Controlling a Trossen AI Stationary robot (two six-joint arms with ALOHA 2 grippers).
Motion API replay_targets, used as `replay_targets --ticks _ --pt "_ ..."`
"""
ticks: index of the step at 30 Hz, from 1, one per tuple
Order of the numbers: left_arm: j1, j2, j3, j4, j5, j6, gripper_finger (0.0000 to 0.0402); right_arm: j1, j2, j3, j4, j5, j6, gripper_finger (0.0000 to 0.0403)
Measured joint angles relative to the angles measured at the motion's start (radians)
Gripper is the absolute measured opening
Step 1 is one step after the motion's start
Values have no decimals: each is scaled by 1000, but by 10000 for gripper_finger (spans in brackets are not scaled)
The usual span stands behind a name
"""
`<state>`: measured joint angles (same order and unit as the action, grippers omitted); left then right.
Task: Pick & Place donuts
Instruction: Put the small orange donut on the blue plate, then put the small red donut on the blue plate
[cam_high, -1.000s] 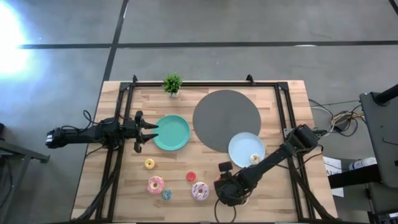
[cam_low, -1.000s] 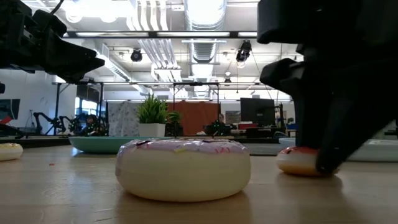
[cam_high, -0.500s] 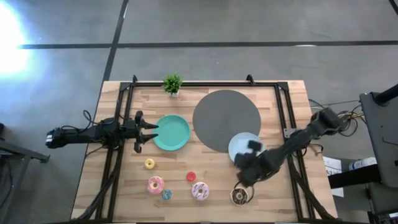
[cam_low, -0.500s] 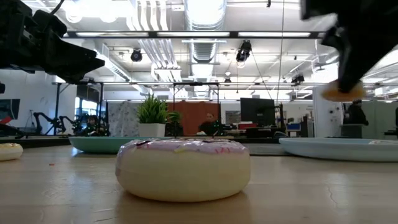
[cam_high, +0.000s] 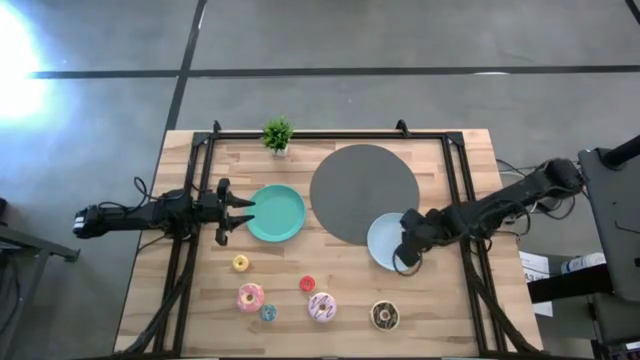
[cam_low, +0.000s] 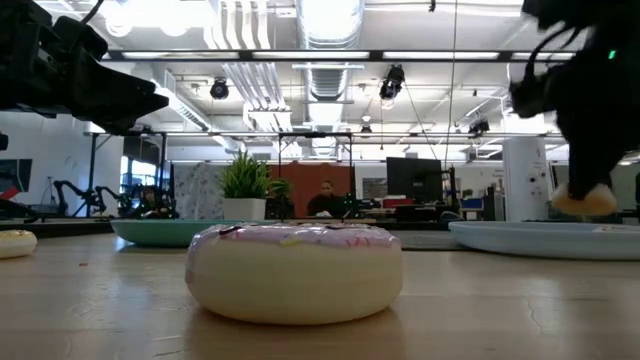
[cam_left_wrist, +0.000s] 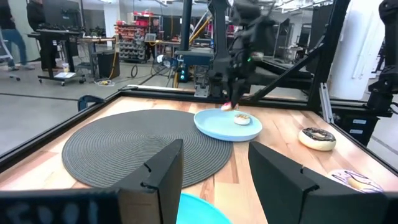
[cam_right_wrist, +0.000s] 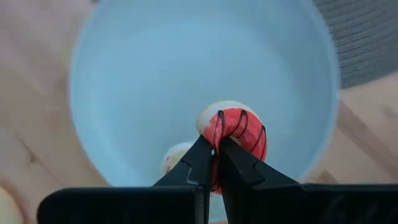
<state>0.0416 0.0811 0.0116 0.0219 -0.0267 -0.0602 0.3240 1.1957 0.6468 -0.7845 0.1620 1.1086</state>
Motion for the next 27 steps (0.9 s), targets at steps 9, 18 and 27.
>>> replay_targets --ticks 9,18,27 --pt "0 0 0 0 0 0 156 -130 2 -50 17 -40 -111 40" --pt "0 0 0 0 0 0 156 -131 4 -45 15 -95 -100 162" --pt "0 0 0 0 0 0 156 -96 -2 98 77 -78 -297 211"
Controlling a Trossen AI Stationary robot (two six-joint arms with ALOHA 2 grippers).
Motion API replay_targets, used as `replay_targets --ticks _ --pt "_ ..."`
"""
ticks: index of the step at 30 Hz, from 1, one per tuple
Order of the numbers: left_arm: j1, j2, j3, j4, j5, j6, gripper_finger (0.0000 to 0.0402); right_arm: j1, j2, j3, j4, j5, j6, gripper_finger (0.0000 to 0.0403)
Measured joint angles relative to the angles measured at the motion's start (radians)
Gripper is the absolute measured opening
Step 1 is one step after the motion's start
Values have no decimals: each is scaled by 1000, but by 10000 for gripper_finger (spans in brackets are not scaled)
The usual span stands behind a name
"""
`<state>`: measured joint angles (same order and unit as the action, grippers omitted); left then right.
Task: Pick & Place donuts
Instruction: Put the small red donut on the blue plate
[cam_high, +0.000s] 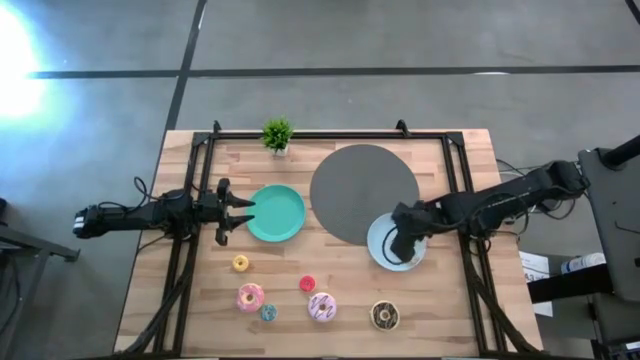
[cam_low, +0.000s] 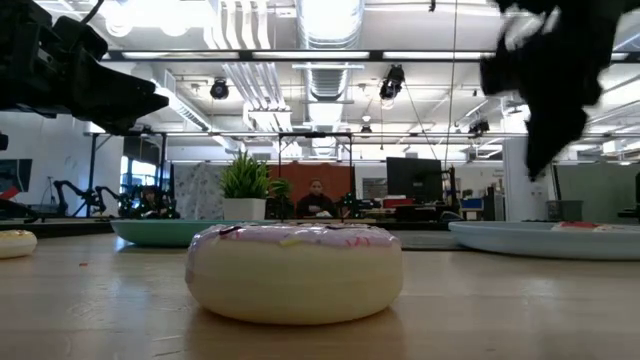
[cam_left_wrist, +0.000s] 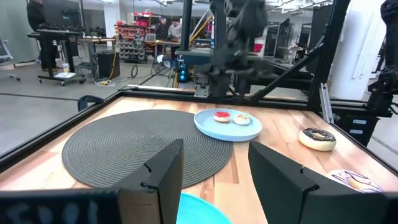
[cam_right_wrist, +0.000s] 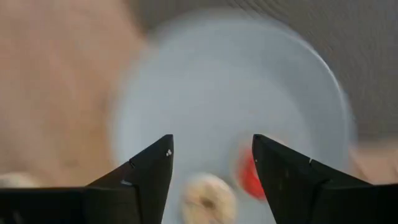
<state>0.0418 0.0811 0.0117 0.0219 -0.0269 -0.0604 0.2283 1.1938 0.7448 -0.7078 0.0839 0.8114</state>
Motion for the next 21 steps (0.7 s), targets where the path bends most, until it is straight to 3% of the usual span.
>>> replay_targets --ticks 4,13,21 --pt "0 0 0 0 0 0 156 60 86 89 129 -65 -232 208" --pt "0 0 0 0 0 0 156 -4 488 374 165 -62 -299 192" --pt "0 0 0 0 0 0 156 -4 735 658 169 -66 -392 189"
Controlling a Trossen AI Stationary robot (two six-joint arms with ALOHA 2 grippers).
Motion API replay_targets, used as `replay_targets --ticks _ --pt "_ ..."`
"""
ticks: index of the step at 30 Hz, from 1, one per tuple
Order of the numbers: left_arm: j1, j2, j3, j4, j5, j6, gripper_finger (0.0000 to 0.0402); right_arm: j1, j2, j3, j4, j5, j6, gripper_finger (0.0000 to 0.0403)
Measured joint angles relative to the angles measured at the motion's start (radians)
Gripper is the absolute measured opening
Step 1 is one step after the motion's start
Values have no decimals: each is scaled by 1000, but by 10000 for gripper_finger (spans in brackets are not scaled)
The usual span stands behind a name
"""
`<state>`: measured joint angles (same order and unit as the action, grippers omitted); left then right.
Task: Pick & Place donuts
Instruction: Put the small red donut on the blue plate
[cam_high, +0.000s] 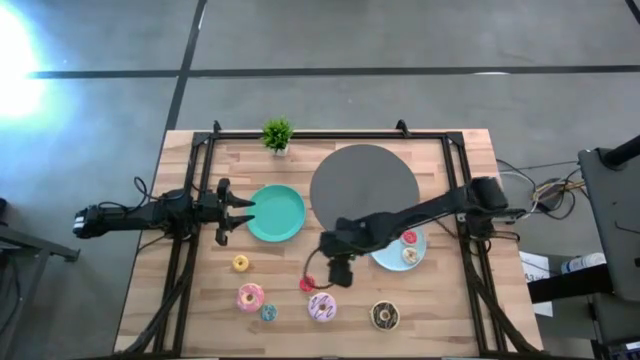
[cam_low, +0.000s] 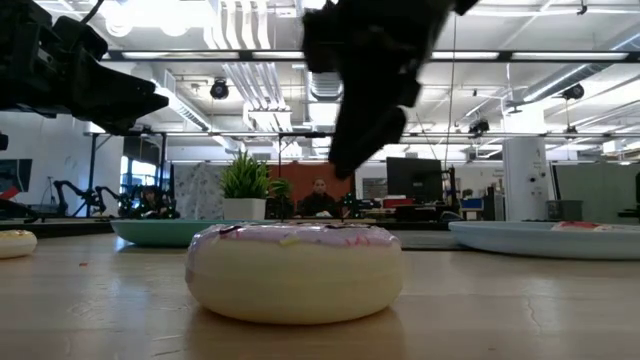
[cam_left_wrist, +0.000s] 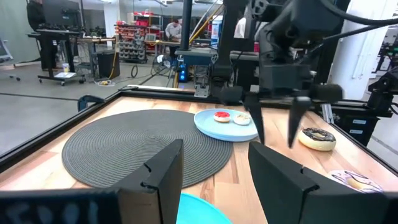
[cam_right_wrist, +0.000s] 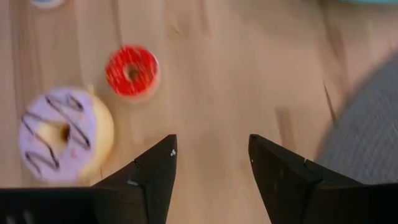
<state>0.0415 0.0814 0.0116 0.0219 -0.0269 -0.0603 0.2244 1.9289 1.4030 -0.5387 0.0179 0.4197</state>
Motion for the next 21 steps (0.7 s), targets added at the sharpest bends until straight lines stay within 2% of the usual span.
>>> replay_targets --ticks 6,10,21 --pt "0 0 0 0 0 0 156 19 166 174 -4 -60 -47 189" --pt "0 0 0 0 0 0 156 41 242 261 -10 -64 -65 189" --pt "0 0 0 0 0 0 156 47 344 343 -7 -17 -61 189"
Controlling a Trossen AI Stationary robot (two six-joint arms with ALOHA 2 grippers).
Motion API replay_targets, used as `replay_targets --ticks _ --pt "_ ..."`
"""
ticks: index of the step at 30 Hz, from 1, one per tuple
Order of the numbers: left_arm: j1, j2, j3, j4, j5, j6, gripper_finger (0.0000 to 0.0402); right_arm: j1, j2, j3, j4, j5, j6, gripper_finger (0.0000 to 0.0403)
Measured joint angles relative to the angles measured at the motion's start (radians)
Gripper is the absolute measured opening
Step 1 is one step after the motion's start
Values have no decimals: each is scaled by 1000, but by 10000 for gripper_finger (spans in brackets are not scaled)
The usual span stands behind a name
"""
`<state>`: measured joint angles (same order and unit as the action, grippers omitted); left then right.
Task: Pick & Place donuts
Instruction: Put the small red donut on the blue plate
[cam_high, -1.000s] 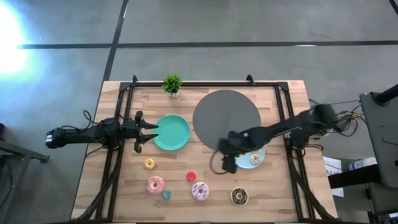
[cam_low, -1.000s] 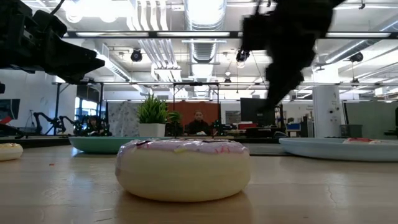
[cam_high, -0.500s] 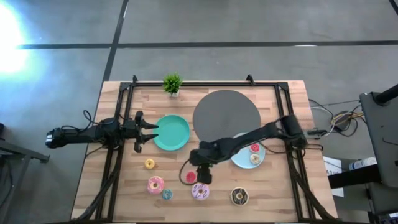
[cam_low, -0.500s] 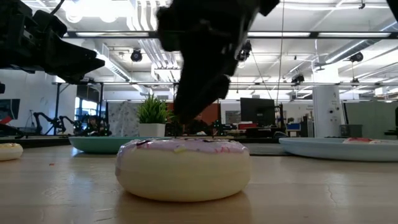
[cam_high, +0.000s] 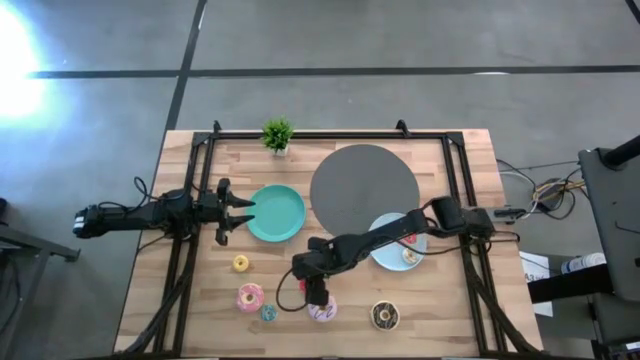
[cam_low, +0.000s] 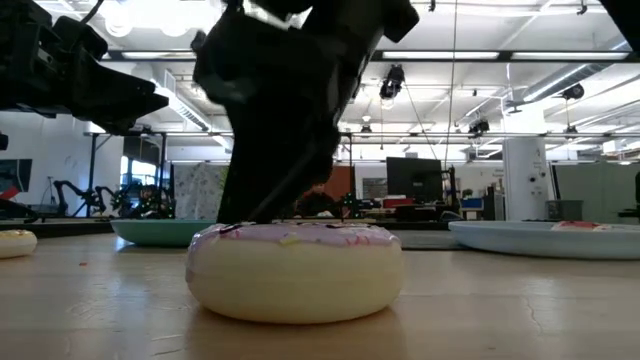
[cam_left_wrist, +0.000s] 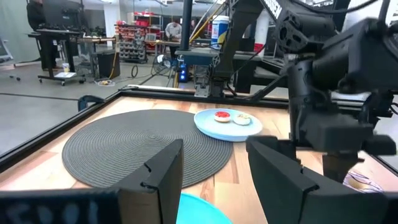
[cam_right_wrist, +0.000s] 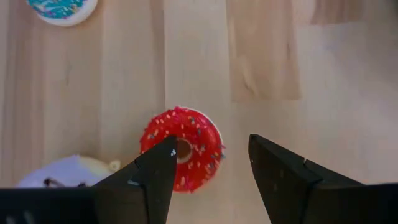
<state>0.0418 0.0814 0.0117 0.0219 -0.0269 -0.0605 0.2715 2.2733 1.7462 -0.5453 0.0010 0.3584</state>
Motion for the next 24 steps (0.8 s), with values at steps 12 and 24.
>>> replay_targets --ticks 12,24 --pt "0 0 0 0 0 0 156 1 13 2 -59 50 -26 98" --pt "0 0 0 0 0 0 156 -31 -178 -19 -350 216 -21 14"
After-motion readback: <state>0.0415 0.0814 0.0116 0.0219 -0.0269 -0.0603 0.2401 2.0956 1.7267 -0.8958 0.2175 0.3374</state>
